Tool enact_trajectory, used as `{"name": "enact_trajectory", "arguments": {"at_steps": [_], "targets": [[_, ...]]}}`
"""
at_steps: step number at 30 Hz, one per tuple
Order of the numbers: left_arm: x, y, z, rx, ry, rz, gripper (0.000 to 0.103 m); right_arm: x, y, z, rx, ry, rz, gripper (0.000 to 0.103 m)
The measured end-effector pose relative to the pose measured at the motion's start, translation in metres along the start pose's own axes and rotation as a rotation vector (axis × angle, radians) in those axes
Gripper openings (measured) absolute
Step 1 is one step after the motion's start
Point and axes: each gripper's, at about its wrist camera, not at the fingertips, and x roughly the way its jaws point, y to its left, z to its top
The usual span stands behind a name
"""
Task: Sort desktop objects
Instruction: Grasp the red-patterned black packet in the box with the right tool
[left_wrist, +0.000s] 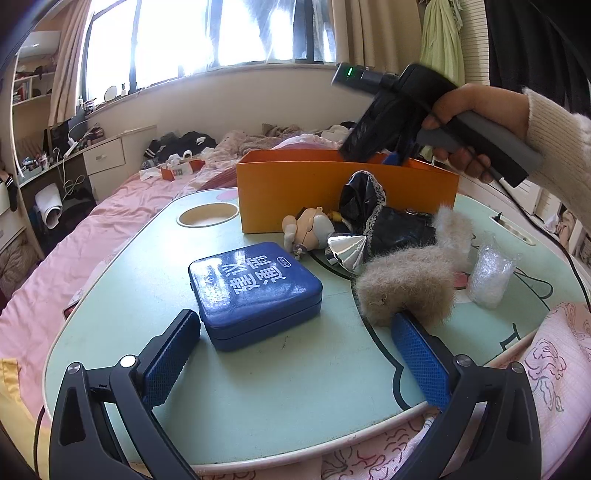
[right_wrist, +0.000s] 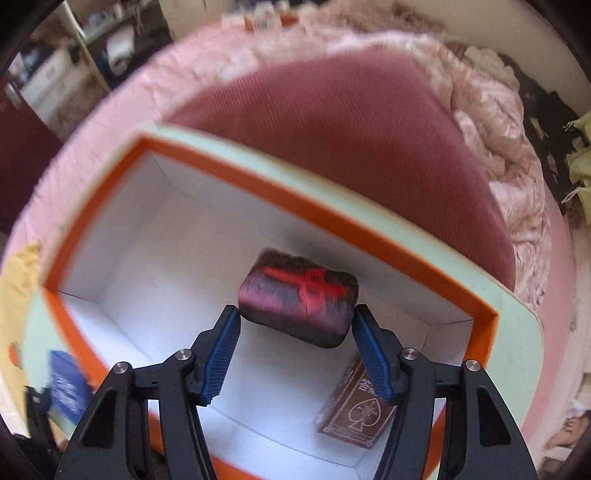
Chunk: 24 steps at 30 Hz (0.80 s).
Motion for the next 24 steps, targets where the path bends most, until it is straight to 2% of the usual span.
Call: {"name": "enact_trajectory", "arguments": {"at_steps": [1,2,4,7,8,9,11,13,16,24], "targets": [[0.0,0.0,0.0,0.0,0.0,0.0,0.103,-0.015,0.0,-0.002,0.009,-0.05,0.029,0.02],[0.0,0.0,0.0,0.0,0.0,0.0,0.103,-0.027,0.001,-0.002,0.018,-0.077,0.078,0.007],[0.0,0.0,0.0,0.0,0.0,0.0,0.103,-0.058,0.002,-0.01,0.026,-0.139,0.15,0.007],[0.0,0.0,0.0,0.0,0.0,0.0,0.103,-0.09,0.016,-0.022,-0.018,-0.179,0.133,0.008],[0.0,0.0,0.0,0.0,0.0,0.0,0.103,-0.094,0.026,-0.028,-0.018,-0.178,0.132,0.015],[0.0,0.0,0.0,0.0,0.0,0.0,0.103,-0.096,0.027,-0.03,-0.01,-0.172,0.137,0.036],[0.0,0.0,0.0,0.0,-0.001,0.0,0.103,-0.089,0.025,-0.023,0.017,-0.17,0.143,0.067],[0.0,0.0,0.0,0.0,-0.002,0.0,0.103,-0.081,0.026,-0.016,0.013,-0.182,0.123,0.067],[0.0,0.0,0.0,0.0,-0.002,0.0,0.103,-0.05,0.028,0.003,-0.007,-0.132,0.129,0.067],[0.0,-0.001,0.0,0.0,-0.003,-0.001,0.103,0.015,0.04,0.046,0.042,-0.048,0.126,0.067]]}}
